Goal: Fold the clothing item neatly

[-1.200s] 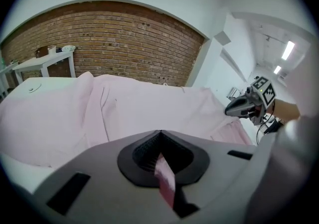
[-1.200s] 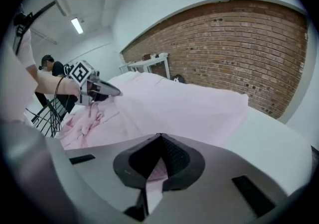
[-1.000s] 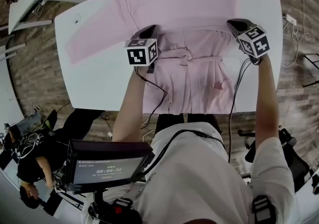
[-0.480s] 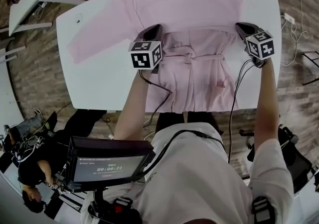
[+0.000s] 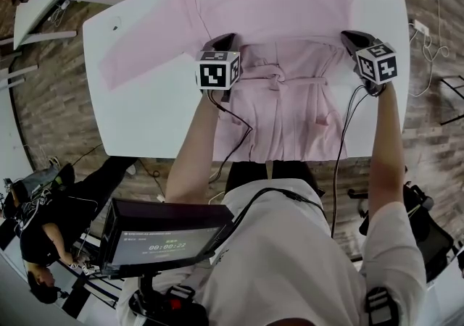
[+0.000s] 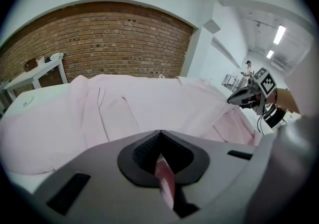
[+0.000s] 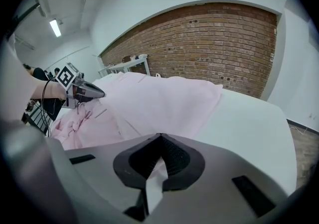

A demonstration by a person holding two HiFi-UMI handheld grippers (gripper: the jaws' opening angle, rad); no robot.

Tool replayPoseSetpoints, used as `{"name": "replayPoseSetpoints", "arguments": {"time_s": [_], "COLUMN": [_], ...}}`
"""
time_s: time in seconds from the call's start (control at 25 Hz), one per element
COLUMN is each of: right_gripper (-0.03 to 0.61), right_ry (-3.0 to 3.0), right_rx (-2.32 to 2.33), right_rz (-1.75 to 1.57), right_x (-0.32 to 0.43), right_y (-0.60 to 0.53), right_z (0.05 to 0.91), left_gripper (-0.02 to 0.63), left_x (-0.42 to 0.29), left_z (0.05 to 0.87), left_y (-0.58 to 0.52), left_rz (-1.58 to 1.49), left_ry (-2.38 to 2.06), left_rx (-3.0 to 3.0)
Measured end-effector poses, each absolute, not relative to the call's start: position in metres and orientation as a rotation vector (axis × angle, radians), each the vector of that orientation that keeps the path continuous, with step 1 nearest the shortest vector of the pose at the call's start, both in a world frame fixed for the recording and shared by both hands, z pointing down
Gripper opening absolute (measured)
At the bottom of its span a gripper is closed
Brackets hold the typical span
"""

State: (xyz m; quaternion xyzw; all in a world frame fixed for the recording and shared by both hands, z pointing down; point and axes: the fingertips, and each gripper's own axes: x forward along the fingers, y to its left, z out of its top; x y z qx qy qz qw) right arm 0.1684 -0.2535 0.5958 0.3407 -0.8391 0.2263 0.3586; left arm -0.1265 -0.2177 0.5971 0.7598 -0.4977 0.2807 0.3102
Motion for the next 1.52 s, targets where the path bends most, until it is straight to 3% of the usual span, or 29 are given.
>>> {"name": "replayPoseSetpoints", "arguments": {"time_s": [0.4,1.16,1.52], "right_gripper": [0.004,0.005,0.005], "right_ry": [-2.195,-2.476,-2.536], "right_rx": [0.962,0.925,0.891], "right_rz": [0.529,0.283,0.263], "right_x": [0.165,0.018,-0.031], "right_y": [-0.252,-0.168,-0.118], "right_z": [0.58,0.43,0.407], "left_gripper": [0.002,0.002,0.002], "left_x": [-0.141,-0.239,-0.288], "left_z": [0.585,0.487,0.481], "left_y": [-0.21,-0.13,-0.088], "left_rz": [0.627,0.46,0.451], "left_ry": [-1.331,-1.563,-1.649], "left_rx": [1.997,2.042,2.005]}}
